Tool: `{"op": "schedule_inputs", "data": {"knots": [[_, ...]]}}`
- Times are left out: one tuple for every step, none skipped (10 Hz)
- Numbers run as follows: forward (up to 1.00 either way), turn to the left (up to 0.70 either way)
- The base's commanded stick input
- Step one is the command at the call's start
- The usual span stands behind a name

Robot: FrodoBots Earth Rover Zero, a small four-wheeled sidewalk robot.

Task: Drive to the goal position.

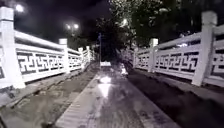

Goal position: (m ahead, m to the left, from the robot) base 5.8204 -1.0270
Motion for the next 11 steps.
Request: {"op": "schedule_inputs", "data": {"knots": [[0.45,0.0],[0.45,0.0],[0.45,0.0],[0.45,0.0],[0.45,0.0],[0.45,0.0],[0.45,0.0],[0.45,0.0],[0.45,0.0],[0.45,0.0],[0.45,0.18]]}}
